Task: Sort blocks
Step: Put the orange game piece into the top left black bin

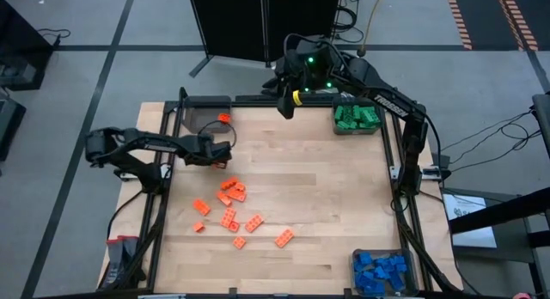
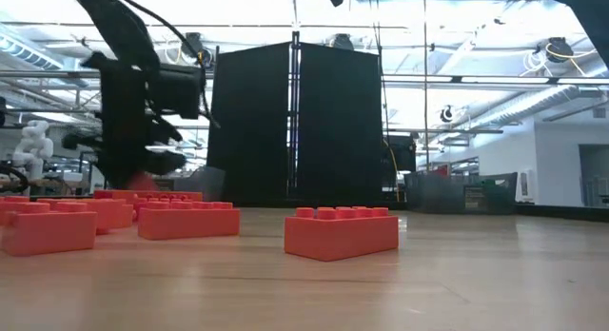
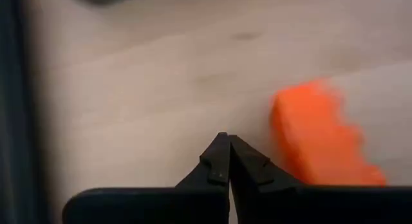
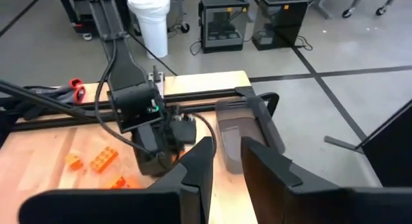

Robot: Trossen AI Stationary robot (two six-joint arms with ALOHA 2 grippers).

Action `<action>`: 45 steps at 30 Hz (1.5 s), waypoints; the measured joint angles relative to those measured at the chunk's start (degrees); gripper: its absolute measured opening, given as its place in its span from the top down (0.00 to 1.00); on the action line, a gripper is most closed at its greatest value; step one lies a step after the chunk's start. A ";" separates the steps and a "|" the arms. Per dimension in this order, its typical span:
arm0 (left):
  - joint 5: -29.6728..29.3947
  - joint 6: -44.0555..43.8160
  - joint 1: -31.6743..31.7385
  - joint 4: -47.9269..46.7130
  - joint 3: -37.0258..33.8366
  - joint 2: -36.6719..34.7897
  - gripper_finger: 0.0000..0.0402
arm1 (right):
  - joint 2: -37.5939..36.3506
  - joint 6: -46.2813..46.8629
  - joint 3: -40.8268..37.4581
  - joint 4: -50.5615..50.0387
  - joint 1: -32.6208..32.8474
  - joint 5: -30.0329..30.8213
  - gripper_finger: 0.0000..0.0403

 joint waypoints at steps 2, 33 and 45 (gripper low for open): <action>3.79 2.95 0.21 8.12 -0.02 1.25 1.00 | 0.00 0.22 0.00 -0.29 0.03 0.09 0.81; 19.83 12.08 -6.74 19.60 2.47 -34.88 1.00 | 18.12 -20.70 0.00 -30.46 2.20 -7.08 0.64; 15.00 12.07 -10.74 13.01 2.47 -44.99 1.00 | 29.89 -25.00 -0.02 -26.36 4.39 -4.72 0.24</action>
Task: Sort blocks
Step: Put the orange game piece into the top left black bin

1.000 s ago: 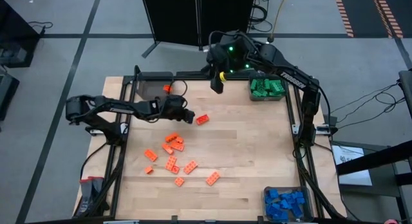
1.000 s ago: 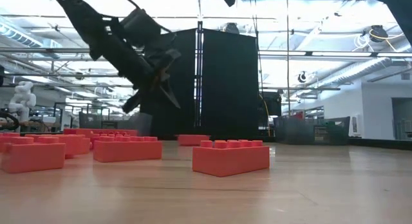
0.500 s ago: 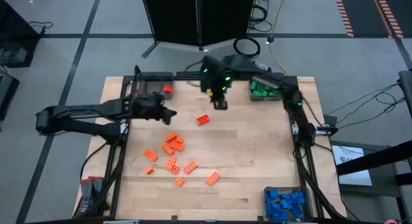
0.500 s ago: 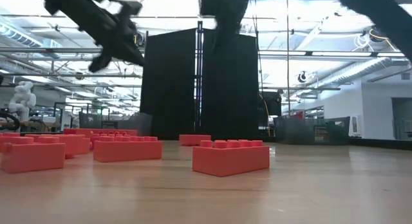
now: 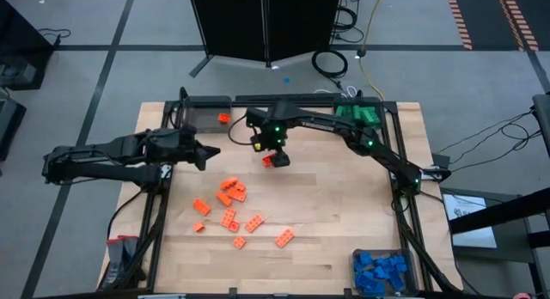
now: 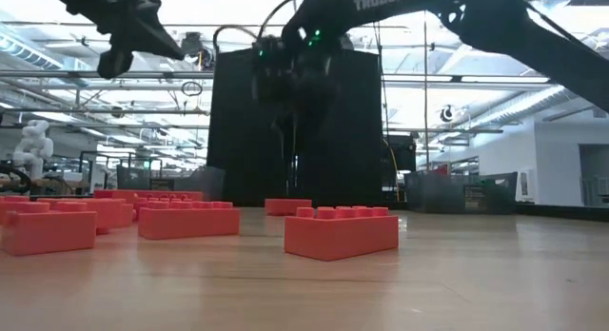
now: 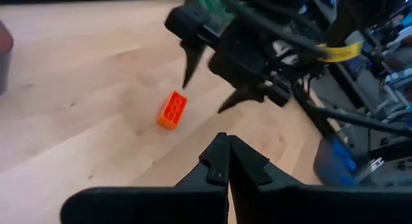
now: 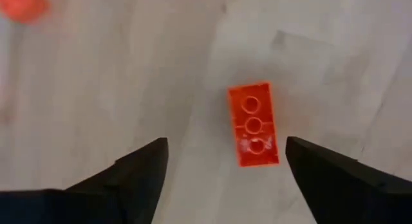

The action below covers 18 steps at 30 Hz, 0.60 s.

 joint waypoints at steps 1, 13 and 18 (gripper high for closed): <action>0.01 0.00 -0.25 -0.73 0.00 -0.01 1.00 | 0.61 -0.10 0.00 0.15 0.00 0.62 0.22; -1.36 -0.20 -1.19 -9.10 -0.07 -1.07 1.00 | 7.28 -0.50 0.02 4.12 0.00 0.87 0.19; -1.51 0.06 -1.19 -9.36 -0.07 -1.81 1.00 | 8.73 3.08 0.07 7.98 0.01 9.51 0.25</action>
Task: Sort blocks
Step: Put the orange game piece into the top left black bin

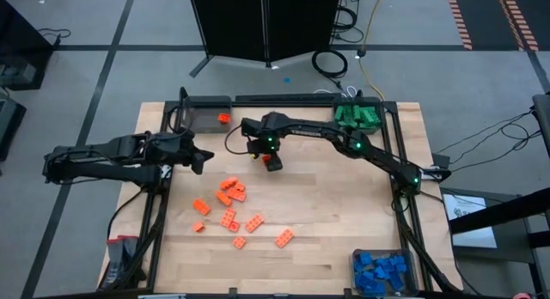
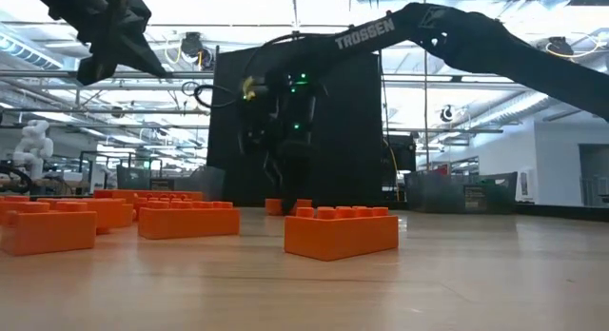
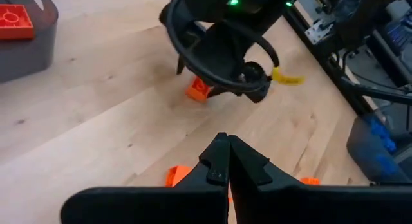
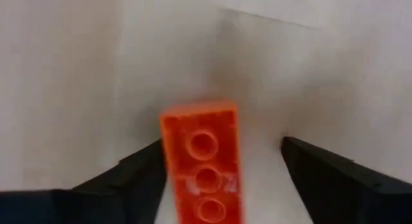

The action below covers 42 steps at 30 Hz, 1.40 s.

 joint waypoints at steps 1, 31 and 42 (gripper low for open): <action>-0.02 0.00 0.00 -0.35 0.00 -0.14 1.00 | 0.00 0.76 0.00 0.49 0.19 2.27 0.29; -6.24 -0.24 -0.11 -6.12 0.00 -14.45 1.00 | -5.19 46.20 0.79 67.56 -5.32 -8.51 0.72; -6.56 -0.04 -0.11 -8.95 0.00 -14.59 1.00 | 5.05 58.00 0.66 83.42 -5.80 1.18 0.72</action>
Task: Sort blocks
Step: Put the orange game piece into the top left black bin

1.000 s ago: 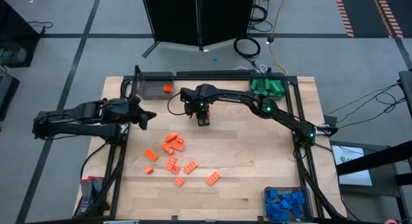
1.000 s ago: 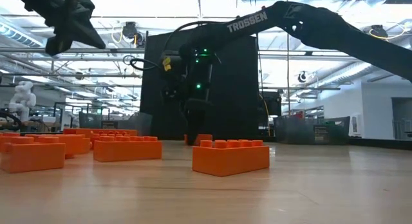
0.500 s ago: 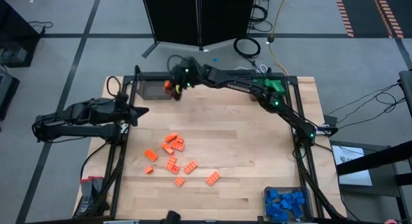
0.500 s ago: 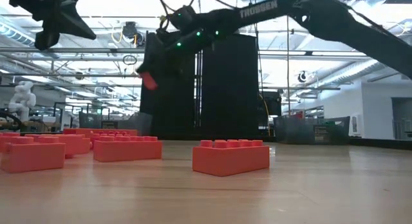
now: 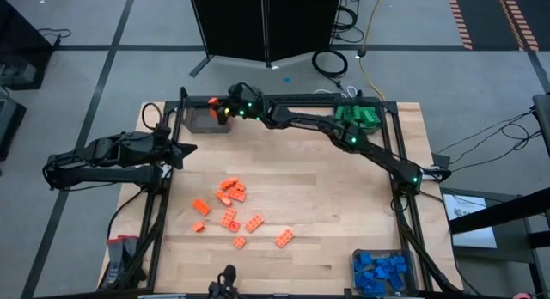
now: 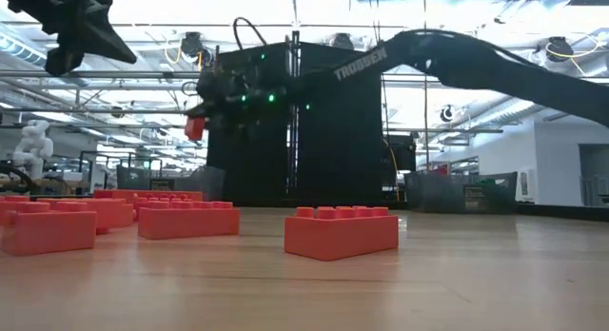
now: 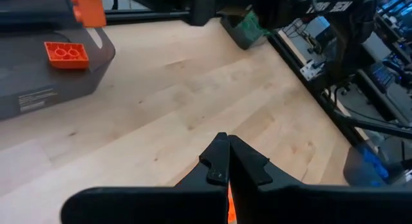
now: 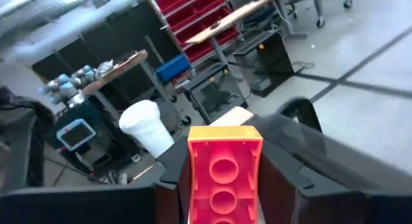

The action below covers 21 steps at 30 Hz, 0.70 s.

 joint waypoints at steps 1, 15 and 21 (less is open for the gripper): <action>-0.02 0.00 0.00 -0.04 0.00 0.00 1.00 | 0.73 1.09 0.02 0.53 -0.10 0.16 0.72; -0.08 0.04 0.00 -2.86 0.00 0.00 1.00 | 2.47 3.40 0.09 -0.43 -1.36 5.14 0.72; -0.39 0.07 0.00 -2.89 0.00 0.00 1.00 | 2.45 2.77 0.09 0.02 -1.27 5.32 0.70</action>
